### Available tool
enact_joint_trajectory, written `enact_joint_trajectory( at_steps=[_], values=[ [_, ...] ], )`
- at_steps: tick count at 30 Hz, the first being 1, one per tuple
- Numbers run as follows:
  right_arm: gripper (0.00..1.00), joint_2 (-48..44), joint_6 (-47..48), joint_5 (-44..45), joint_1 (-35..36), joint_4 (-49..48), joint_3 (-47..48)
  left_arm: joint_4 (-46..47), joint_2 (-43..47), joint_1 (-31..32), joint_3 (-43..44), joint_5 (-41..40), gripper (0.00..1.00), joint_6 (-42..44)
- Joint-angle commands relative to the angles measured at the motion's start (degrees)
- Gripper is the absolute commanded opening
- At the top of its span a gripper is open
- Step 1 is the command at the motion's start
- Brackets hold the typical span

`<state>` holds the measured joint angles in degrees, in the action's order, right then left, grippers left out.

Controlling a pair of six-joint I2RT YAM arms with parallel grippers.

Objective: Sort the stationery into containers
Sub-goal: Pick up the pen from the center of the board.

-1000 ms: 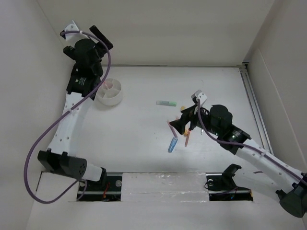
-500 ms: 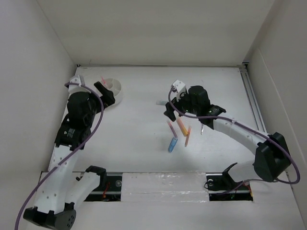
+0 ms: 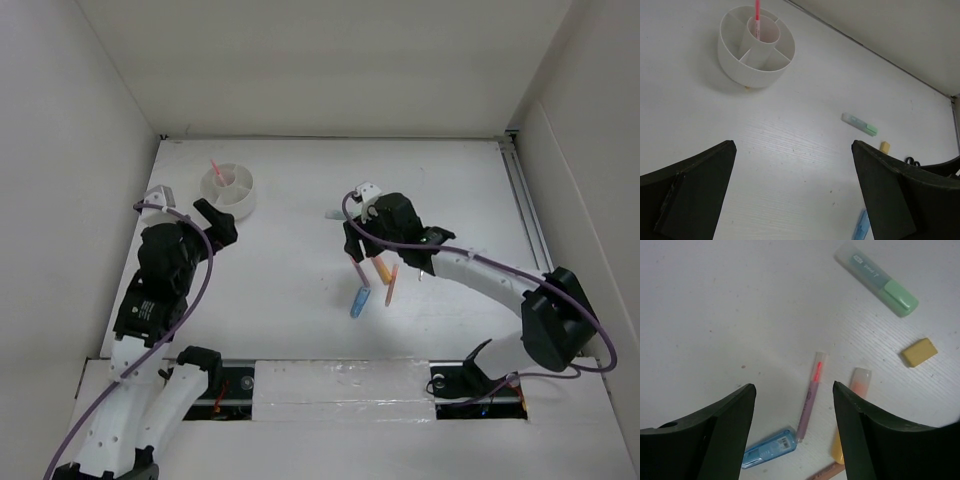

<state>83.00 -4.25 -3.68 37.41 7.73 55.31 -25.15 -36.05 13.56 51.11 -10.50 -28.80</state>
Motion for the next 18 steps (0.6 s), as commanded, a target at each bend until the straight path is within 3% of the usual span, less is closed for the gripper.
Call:
enact_joint_trajectory(
  at_steps=[1, 18],
  values=[
    [0.69, 0.3, -2.8, 4.5, 2.0, 1.4, 0.2, 1.8, 0.0, 0.4, 0.6, 0.6, 1.0, 0.3],
    [0.53, 7.7, -5.0, 7.8, 4.5, 5.1, -1.4, 2.3, -1.7, 0.4, 0.6, 1.6, 1.0, 0.3]
  ],
)
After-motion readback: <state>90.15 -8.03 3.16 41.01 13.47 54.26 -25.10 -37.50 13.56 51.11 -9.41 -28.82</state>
